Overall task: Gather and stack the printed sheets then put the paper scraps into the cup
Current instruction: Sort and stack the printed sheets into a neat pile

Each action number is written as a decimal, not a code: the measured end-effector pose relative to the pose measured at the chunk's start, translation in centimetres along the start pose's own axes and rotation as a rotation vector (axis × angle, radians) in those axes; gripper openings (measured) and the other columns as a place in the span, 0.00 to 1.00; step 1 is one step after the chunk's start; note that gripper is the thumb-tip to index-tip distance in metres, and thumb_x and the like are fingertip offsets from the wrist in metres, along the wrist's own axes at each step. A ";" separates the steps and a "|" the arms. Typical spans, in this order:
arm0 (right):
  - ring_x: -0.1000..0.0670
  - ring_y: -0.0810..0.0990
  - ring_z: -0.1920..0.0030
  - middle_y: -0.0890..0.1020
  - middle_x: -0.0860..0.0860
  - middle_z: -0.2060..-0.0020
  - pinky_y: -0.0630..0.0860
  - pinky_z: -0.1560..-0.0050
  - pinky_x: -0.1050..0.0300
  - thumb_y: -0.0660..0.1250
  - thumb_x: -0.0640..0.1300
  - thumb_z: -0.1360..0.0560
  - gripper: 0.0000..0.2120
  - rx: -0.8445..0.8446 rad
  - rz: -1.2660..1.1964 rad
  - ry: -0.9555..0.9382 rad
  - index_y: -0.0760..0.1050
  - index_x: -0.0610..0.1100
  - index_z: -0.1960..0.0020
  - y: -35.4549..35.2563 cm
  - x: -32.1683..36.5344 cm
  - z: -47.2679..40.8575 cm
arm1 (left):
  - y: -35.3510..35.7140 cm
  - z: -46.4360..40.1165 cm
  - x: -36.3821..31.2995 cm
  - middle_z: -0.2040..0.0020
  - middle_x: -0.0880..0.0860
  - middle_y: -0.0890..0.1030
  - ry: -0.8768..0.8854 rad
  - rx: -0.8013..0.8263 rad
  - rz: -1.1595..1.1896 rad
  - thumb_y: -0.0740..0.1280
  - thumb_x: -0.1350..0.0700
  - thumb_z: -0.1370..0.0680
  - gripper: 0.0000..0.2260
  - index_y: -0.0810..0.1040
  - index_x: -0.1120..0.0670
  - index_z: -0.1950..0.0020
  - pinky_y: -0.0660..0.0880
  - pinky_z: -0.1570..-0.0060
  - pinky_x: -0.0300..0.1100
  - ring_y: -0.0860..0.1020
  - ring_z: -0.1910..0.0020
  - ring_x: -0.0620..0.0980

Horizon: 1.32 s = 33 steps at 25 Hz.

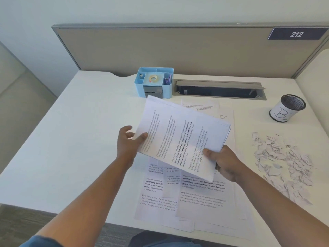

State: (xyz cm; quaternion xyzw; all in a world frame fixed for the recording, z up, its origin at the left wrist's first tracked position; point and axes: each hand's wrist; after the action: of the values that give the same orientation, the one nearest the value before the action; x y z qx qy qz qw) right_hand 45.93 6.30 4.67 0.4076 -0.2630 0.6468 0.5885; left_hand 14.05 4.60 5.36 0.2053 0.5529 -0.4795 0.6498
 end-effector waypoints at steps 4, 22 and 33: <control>0.48 0.86 0.45 0.87 0.50 0.44 0.81 0.44 0.43 0.67 0.36 0.20 0.12 -0.036 -0.168 0.015 0.80 0.46 0.38 0.7 -0.9 0.1 | 2.4 1.9 1.7 0.36 0.60 0.80 -0.338 0.115 0.485 0.79 0.55 0.28 0.38 0.63 0.50 0.24 0.78 0.38 0.52 0.80 0.42 0.56; 0.42 0.82 0.49 0.86 0.42 0.46 0.81 0.49 0.48 0.68 0.35 0.22 0.14 -0.005 -0.171 -0.081 0.80 0.40 0.36 -1.5 1.6 0.1 | 2.8 2.9 -1.3 0.39 0.58 0.84 -0.030 0.388 0.341 0.60 0.66 0.15 0.13 0.75 0.56 0.32 0.81 0.46 0.66 0.83 0.40 0.64; 0.51 0.84 0.40 0.86 0.52 0.43 0.77 0.35 0.53 0.70 0.33 0.22 0.15 0.086 0.069 -0.216 0.82 0.46 0.38 1.1 2.3 0.2 | 3.1 3.2 -2.0 0.40 0.56 0.85 0.140 0.442 0.288 0.64 0.66 0.17 0.11 0.81 0.59 0.37 0.79 0.42 0.46 0.83 0.40 0.55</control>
State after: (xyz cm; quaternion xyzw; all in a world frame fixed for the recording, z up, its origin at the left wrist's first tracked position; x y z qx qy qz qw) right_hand 44.99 7.27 6.86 0.4905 -0.3108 0.6297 0.5161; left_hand 18.49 4.21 7.35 0.4514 0.4436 -0.4758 0.6108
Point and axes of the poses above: each hand's wrist, its own z-axis away from the middle knuckle, its own y-axis out of the palm, x = y × z
